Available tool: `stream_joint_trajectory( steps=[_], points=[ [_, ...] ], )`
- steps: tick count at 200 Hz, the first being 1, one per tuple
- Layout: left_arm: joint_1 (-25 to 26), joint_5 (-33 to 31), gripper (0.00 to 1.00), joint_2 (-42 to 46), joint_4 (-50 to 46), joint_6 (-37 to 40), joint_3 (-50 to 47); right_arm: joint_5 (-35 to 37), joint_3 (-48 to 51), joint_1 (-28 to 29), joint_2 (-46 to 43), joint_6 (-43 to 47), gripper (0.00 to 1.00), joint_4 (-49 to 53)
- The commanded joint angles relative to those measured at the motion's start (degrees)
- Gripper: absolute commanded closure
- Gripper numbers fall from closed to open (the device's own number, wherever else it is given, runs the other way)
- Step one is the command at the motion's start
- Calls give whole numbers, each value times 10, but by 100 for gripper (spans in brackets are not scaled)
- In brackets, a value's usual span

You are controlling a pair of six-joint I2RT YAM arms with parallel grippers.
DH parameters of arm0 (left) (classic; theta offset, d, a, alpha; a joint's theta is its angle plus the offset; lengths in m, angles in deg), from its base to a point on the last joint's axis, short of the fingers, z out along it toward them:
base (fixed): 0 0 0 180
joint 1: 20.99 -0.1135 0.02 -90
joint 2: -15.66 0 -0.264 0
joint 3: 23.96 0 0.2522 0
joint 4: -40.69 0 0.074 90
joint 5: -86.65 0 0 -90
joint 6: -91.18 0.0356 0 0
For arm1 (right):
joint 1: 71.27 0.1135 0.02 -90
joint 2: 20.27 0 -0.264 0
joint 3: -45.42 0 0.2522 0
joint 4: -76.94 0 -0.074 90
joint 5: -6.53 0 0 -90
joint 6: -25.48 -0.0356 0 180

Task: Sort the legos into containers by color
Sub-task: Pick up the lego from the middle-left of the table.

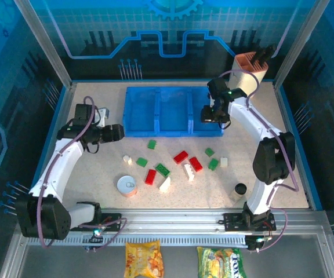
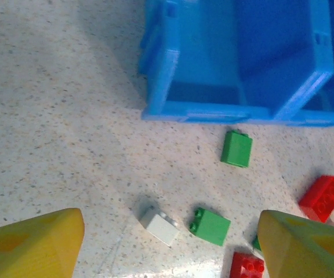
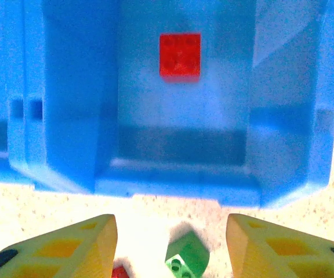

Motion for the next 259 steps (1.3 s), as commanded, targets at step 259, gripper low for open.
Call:
stream_joint_trajectory(
  steps=[259],
  points=[
    [146, -147, 50, -214, 24, -294, -63, 13, 149, 24, -147, -24, 49, -27]
  ],
)
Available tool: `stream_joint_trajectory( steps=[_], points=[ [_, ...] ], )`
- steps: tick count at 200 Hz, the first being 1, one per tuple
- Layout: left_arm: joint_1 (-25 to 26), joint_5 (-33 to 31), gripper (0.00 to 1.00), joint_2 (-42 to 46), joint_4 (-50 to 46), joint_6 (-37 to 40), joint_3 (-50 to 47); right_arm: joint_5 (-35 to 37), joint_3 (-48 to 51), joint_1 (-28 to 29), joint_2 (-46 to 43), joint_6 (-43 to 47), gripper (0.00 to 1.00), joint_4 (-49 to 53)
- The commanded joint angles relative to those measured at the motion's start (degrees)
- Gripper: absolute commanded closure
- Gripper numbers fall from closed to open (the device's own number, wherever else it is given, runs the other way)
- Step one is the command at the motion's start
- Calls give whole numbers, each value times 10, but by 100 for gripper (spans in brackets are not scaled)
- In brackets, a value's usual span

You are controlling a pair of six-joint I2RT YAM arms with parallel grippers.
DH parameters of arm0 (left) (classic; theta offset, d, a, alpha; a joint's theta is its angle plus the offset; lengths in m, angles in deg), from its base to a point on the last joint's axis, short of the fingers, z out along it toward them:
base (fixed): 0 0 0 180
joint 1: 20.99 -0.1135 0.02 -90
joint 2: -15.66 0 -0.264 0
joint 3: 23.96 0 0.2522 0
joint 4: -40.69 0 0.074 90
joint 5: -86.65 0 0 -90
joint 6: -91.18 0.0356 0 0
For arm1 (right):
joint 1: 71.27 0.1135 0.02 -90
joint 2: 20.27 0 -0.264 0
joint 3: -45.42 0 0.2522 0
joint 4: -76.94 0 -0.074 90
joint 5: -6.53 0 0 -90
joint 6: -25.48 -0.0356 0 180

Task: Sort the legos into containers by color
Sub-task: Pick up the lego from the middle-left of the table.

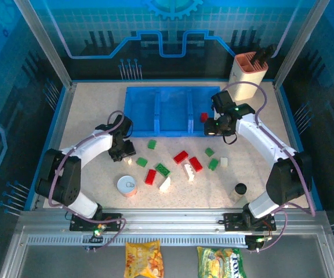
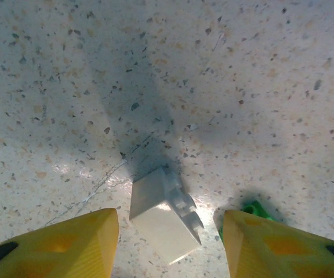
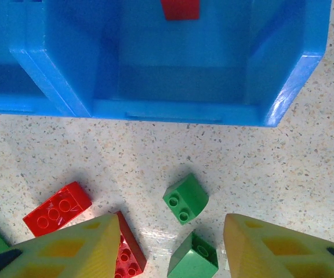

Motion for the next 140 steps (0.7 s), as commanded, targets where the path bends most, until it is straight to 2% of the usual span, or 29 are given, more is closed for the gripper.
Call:
stream_joint_trajectory(
  steps=[1, 85, 140],
  points=[
    [5, 0, 50, -17, 14, -19, -12, 12, 3, 6, -13, -7, 49, 3],
    [18, 17, 67, -42, 45, -23, -33, 19, 10, 7, -17, -14, 51, 6],
    [21, 12, 73, -34, 35, -13, -26, 24, 13, 9, -21, -14, 51, 8]
  ],
)
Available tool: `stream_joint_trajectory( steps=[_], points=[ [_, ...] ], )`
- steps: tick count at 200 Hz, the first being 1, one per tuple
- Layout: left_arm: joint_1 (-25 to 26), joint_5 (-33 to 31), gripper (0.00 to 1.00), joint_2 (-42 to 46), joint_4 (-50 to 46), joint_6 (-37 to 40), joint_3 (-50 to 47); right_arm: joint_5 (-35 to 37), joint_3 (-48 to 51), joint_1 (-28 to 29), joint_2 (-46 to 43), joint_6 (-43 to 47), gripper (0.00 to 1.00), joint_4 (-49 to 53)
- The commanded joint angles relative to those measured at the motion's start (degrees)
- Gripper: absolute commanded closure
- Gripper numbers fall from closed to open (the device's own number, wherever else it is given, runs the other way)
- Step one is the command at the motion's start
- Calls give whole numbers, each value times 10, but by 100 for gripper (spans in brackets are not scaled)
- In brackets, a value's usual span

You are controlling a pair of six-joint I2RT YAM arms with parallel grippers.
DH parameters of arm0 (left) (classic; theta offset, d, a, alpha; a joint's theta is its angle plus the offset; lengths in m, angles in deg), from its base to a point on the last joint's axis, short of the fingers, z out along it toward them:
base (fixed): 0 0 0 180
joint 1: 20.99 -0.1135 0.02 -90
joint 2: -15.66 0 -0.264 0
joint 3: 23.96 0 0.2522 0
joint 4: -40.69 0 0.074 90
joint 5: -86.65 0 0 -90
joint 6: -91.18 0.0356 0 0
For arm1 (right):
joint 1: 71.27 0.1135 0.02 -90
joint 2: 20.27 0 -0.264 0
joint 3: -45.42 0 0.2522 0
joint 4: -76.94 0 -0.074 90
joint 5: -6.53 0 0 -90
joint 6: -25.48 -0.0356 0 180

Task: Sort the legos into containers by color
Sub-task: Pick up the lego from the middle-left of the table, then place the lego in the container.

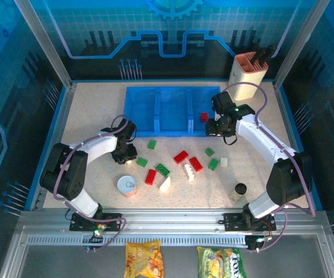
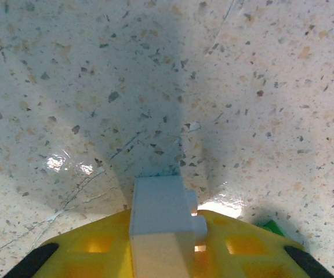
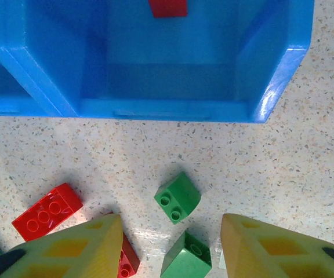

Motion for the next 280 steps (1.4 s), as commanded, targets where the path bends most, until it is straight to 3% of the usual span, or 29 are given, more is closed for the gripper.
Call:
stream_joint_trajectory(
  steps=[1, 85, 129, 216, 280],
  points=[
    [6, 3, 74, 2, -9, 6, -3, 9, 6, 9, -19, -8, 51, 8],
    [15, 9, 75, 62, -70, 60, 52, 19, 3, 12, -37, -7, 51, 21],
    [16, 1, 74, 62, -107, 125, 132, 22, 8, 12, -47, -7, 51, 26],
    [3, 10, 71, -128, -132, 253, 362, 33, 26, 12, -70, -5, 51, 37],
    [-27, 41, 72, -259, -134, 296, 491, 42, 40, 12, -81, -6, 51, 46]
  ],
)
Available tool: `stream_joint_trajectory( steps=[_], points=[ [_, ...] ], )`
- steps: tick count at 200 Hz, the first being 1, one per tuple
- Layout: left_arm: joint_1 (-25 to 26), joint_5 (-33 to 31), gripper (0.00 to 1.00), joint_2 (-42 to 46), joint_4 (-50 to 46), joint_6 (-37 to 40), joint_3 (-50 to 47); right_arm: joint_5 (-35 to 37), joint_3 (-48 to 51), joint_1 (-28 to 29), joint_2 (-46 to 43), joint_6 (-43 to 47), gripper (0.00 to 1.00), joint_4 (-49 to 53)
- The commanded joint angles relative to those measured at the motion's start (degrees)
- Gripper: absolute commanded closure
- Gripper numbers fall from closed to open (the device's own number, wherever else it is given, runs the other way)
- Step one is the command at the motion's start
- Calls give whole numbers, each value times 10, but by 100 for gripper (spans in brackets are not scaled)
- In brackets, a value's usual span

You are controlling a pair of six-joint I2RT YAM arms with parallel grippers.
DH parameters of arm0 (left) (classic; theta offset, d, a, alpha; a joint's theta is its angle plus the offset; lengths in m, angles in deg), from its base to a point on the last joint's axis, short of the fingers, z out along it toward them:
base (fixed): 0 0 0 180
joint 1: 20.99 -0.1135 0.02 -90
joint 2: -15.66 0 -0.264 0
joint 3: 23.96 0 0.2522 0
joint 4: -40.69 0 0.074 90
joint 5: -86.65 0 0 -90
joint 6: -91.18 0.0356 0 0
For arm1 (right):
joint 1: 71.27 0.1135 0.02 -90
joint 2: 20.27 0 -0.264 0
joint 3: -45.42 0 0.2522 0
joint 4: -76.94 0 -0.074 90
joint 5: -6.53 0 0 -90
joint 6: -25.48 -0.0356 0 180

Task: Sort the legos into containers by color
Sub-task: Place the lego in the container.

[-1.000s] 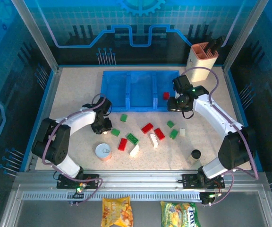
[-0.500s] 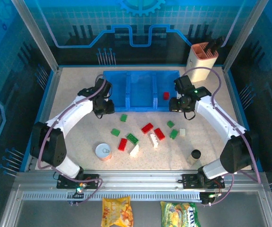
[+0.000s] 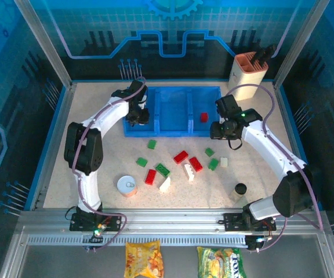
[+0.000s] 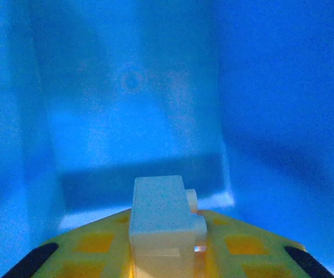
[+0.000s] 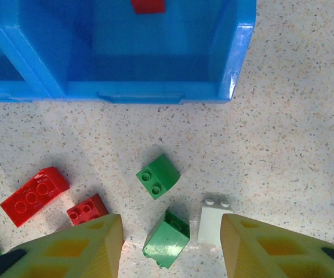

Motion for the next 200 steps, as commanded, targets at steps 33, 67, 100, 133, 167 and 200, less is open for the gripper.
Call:
stream_joint_trajectory(
  steps=[33, 67, 100, 133, 167, 200],
  points=[
    [-26, 36, 72, -95, -27, 47, 101, 13, 10, 8, -16, -7, 51, 22],
    [-32, 37, 72, -138, -40, 52, 139, 18, 7, 8, -17, -7, 51, 29],
    [-35, 35, 72, -159, -37, 49, 149, 19, 9, 8, -22, -7, 51, 32],
    [-35, 41, 70, -176, -39, 48, 159, 19, 11, 9, -24, -8, 51, 35],
    [-35, 31, 67, -184, -36, 45, 160, 18, 12, 9, -25, -7, 51, 36],
    [-35, 19, 66, -184, -32, 44, 160, 17, 10, 9, -29, -6, 51, 38]
  ],
)
